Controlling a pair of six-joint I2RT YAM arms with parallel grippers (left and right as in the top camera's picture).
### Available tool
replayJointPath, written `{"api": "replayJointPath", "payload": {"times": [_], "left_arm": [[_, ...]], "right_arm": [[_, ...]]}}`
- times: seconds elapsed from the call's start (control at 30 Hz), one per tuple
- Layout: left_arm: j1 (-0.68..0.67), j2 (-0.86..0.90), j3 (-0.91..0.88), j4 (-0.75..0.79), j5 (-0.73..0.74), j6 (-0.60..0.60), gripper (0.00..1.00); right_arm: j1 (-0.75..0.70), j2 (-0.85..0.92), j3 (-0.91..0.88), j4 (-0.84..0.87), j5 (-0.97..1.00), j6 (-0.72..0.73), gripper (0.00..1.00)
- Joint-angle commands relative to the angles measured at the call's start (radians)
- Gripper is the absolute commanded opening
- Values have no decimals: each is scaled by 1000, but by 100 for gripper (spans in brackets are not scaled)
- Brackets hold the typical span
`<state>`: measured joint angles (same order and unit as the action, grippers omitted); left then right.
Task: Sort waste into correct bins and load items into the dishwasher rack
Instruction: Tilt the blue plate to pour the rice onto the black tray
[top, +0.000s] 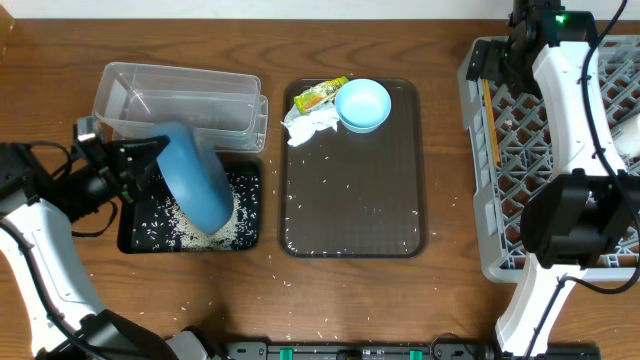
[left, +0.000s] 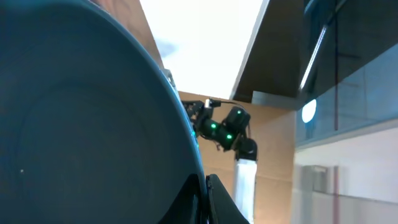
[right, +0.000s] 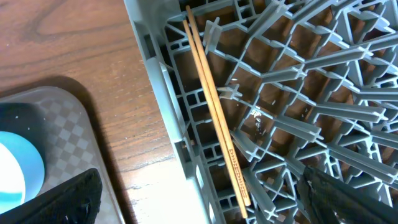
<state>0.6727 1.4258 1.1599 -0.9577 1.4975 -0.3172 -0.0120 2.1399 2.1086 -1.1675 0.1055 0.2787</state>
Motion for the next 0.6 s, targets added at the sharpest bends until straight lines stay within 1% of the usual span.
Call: {"api": "replayJointPath", "payload": {"times": [0.0, 0.1, 0.2, 0.27, 0.3, 0.37, 0.4, 0.43, 0.47, 0.53, 0.57], "left_arm": [[11, 3, 2, 40, 5, 31, 6], [11, 3, 2, 28, 35, 32, 6], [14, 5, 2, 31, -19, 13, 6], [10, 3, 1, 9, 20, 26, 6], [9, 0, 2, 19, 27, 39, 6], [10, 0, 2, 82, -3, 39, 6], [9, 0, 2, 55, 19, 40, 6], [6, -3, 2, 18, 63, 57, 6], [-4, -11, 3, -14, 75, 78, 6], [-26, -33, 3, 7, 72, 120, 6], [-41, -43, 3, 10, 59, 122, 6]], "right_arm": [[-2, -34, 21, -3, 3, 13, 99], [-2, -34, 21, -3, 3, 13, 99], [-2, -34, 21, -3, 3, 13, 99], [-2, -34, 21, -3, 3, 13, 99], [-2, -34, 21, -3, 3, 13, 99], [-2, -34, 21, -3, 3, 13, 99], [-2, -34, 21, -3, 3, 13, 99], [-2, -34, 21, -3, 3, 13, 99], [-2, -34, 21, -3, 3, 13, 99], [-2, -34, 21, -3, 3, 13, 99], [-2, -34, 21, -3, 3, 13, 99]]}}
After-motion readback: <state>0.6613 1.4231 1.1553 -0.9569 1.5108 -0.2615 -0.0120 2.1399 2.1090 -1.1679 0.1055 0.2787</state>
